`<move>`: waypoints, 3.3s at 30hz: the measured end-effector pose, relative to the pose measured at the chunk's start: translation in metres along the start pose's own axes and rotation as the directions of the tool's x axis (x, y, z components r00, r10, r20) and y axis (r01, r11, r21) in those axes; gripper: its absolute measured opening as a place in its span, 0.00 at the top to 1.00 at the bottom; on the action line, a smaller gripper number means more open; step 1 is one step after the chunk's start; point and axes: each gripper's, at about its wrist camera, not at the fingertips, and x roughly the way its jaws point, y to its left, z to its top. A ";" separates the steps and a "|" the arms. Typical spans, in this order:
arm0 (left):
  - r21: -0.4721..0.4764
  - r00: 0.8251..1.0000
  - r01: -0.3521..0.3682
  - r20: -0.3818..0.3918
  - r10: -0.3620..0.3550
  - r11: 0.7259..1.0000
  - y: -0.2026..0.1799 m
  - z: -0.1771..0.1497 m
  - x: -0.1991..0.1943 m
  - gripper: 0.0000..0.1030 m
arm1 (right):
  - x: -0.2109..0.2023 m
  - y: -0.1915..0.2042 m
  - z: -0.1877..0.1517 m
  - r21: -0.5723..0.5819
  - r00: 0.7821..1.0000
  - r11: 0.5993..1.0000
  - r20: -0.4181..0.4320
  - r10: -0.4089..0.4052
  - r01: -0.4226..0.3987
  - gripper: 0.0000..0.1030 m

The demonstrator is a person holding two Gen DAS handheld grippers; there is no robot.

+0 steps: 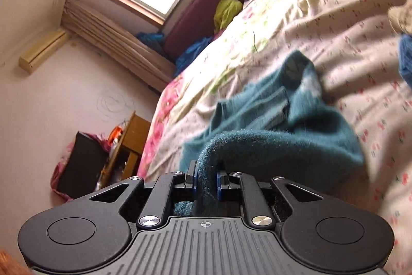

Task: Fold small clothes
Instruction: 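Grasp the hem with both tools and fold it up onto the collar, then open both tools and release the folded hem, then grasp the side edge of the folded sweater with the right tool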

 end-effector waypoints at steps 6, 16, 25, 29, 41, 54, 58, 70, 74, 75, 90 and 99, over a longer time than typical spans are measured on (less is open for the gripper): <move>-0.050 0.989 -0.062 0.130 0.068 0.997 0.031 0.070 0.078 0.81 | 0.088 -0.028 0.068 0.065 0.981 0.990 0.138 -0.137 0.129 0.87; -0.048 0.960 -0.231 0.151 0.236 0.972 0.069 0.070 0.126 0.75 | 0.140 -0.071 0.087 0.096 0.981 0.982 0.090 -0.169 0.160 0.70; -0.193 0.964 -0.172 0.168 0.206 0.966 0.070 0.076 0.123 0.73 | 0.116 -0.043 0.092 -0.196 0.944 0.932 0.195 -0.267 0.304 0.39; -0.250 0.956 -0.176 0.187 0.226 0.952 0.078 0.081 0.120 0.70 | 0.131 -0.048 0.077 -0.310 0.911 0.857 0.167 -0.377 0.411 0.39; -0.206 0.834 -0.403 0.317 0.451 0.892 0.078 0.102 0.114 0.62 | 0.153 -0.060 0.062 -0.373 0.854 0.774 0.122 -0.506 0.512 0.44; 0.317 0.818 -0.570 0.307 0.486 0.758 0.025 0.029 0.147 0.60 | 0.157 -0.056 0.038 -0.510 0.796 0.623 0.255 -0.549 0.593 0.47; 0.330 0.817 -0.573 0.293 0.496 0.750 0.036 0.028 0.150 0.57 | 0.149 -0.085 0.048 -0.376 0.838 0.751 0.185 -0.513 0.543 0.49; 0.310 0.821 -0.563 0.314 0.477 0.766 0.021 0.021 0.138 0.57 | 0.143 -0.073 0.058 -0.318 0.792 0.725 0.230 -0.565 0.610 0.52; 0.352 0.811 -0.584 0.305 0.500 0.732 0.028 0.017 0.143 0.55 | 0.138 -0.102 0.062 -0.193 0.825 0.802 0.164 -0.541 0.565 0.51; 0.355 0.810 -0.585 0.304 0.502 0.729 0.027 0.017 0.143 0.55 | 0.136 -0.099 0.062 -0.199 0.822 0.798 0.168 -0.544 0.569 0.51; 0.439 0.886 -0.458 0.301 0.354 0.773 -0.034 -0.025 0.131 0.56 | 0.031 -0.116 0.000 0.101 0.915 0.918 0.095 -0.391 0.382 0.43; 0.468 0.925 -0.378 0.221 0.309 0.799 -0.052 -0.036 0.165 0.56 | 0.060 -0.154 0.035 0.164 0.979 0.965 -0.012 -0.205 0.204 0.39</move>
